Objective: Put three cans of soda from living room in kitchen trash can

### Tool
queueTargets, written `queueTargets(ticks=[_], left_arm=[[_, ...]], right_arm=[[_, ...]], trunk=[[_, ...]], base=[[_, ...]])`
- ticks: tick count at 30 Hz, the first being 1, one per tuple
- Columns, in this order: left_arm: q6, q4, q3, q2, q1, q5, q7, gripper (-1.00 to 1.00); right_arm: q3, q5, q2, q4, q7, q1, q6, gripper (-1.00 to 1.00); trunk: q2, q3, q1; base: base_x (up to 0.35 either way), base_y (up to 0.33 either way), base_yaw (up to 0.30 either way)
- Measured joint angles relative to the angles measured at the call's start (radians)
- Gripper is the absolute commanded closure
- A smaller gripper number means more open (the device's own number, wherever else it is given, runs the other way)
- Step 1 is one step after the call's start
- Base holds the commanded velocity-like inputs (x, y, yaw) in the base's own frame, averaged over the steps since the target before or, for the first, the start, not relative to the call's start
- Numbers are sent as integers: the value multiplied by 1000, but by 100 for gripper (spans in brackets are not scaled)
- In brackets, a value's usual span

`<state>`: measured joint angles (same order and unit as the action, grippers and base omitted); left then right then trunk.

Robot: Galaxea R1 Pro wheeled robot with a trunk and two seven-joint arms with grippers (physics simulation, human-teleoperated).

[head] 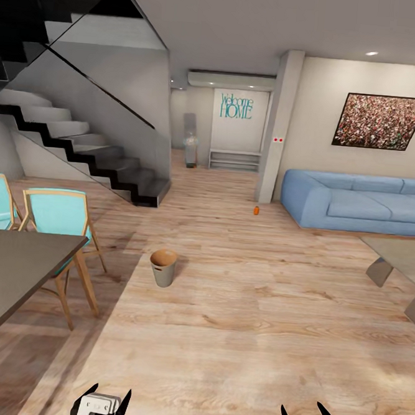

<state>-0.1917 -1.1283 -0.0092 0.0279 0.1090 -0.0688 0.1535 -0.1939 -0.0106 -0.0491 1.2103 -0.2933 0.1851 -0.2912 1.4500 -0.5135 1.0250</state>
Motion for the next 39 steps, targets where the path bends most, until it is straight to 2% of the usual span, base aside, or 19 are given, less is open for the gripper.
queueTargets(ticks=[5, 10, 39], left_arm=[[0, -1, 0, 0, 0, 0, 0, -100], [1, 0, 0, -1, 0, 1, 1, -100], [2, -1, 0, 0, 0, 0, 0, -100]], right_arm=[[0, 0, 0, 0, 4, -2, 1, -100], [1, 0, 0, 0, 6, -2, 0, -100], [2, 1, 0, 0, 7, -3, 0, -100]], trunk=[[0, 0, 0], [0, 0, 0], [0, 0, 0]], base=[[26, 0, 6], [242, 0, 1], [318, 0, 0]])
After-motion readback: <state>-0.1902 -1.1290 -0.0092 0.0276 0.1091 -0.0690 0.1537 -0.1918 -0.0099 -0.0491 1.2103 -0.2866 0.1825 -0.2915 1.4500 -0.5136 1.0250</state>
